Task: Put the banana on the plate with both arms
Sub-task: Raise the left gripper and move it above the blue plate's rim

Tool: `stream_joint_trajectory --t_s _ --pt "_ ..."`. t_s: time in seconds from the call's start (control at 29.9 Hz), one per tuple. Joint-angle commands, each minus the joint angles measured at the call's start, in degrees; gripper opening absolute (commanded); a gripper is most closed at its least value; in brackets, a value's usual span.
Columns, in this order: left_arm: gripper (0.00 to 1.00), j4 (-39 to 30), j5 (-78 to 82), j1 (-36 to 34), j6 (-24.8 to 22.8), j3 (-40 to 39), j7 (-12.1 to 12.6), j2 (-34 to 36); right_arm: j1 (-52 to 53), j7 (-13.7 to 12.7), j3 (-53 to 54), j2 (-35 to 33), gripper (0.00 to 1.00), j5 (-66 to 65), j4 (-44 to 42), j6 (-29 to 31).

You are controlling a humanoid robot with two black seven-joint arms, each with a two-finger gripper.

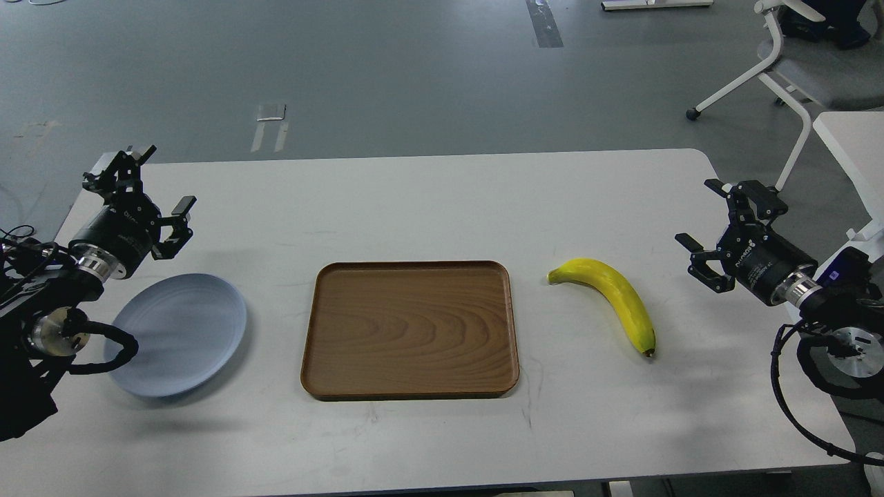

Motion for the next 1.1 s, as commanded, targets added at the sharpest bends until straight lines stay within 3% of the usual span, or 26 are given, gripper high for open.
stream_joint_trajectory --t_s 0.0,0.64,0.84,0.9,1.07 --pt "0.99 0.00 -0.13 0.24 0.01 -0.07 0.01 0.23 0.00 0.00 -0.01 0.23 1.00 -0.09 -0.06 -0.01" --pt "0.99 0.27 2.33 -1.08 0.01 0.81 0.01 4.28 0.79 0.00 -1.07 -0.03 1.00 -0.18 0.03 -0.01" --pt "0.99 -15.35 18.93 -2.49 0.01 0.20 0.01 13.85 0.52 0.00 -1.15 -0.12 1.00 -0.26 -0.06 -0.01" --pt "0.99 -23.86 26.47 -2.66 0.01 -0.24 0.01 18.41 0.61 0.00 -1.15 -0.12 1.00 -0.35 -0.06 -0.01" --pt "0.99 -35.82 41.74 -2.66 0.01 -1.38 0.01 23.25 0.70 0.00 -1.24 -0.12 1.00 -0.44 -0.06 -0.01"
